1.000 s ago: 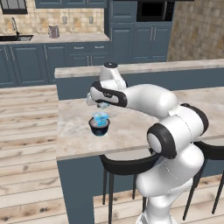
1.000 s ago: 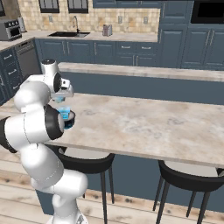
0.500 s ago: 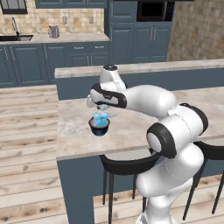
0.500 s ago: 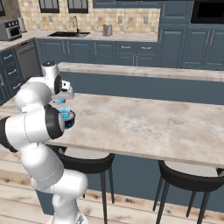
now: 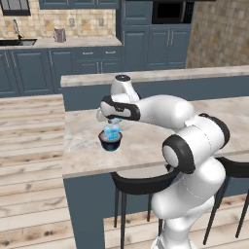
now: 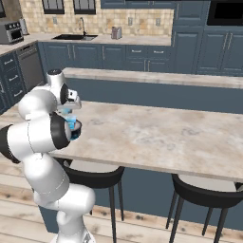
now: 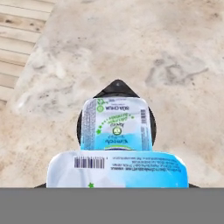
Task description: Stack the yogurt containers by placing the smaller containers on top of the larger containers.
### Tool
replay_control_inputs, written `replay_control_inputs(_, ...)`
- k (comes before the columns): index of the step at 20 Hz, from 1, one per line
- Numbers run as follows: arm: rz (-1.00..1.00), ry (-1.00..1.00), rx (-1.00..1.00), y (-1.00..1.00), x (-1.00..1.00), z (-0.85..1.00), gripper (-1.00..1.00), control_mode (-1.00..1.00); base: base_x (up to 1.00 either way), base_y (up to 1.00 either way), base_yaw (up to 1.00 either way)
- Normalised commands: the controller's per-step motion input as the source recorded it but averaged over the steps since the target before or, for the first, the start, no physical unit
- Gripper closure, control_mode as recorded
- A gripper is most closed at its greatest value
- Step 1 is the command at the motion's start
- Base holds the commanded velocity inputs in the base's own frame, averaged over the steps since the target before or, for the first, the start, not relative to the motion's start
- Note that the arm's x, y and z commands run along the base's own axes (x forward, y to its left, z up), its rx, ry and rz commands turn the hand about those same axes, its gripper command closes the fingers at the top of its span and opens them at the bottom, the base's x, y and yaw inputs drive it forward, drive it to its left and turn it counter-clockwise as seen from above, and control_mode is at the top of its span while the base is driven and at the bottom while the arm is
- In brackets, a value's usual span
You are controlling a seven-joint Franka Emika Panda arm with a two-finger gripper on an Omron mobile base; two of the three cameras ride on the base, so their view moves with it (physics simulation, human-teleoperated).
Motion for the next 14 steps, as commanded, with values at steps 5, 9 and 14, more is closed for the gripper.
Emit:
replay_control_inputs(5,0.0,0.0,0.0,0.0,0.11,-0.1,1.0,-1.0,0.0,0.0,0.0)
replay_control_inputs(9,0.0,0.0,0.0,0.0,0.1,-0.09,1.0,-1.0,0.0,0.0,0.0)
replay_control_inputs(14,0.0,0.0,0.0,0.0,0.09,-0.1,1.0,-1.0,0.0,0.0,0.0)
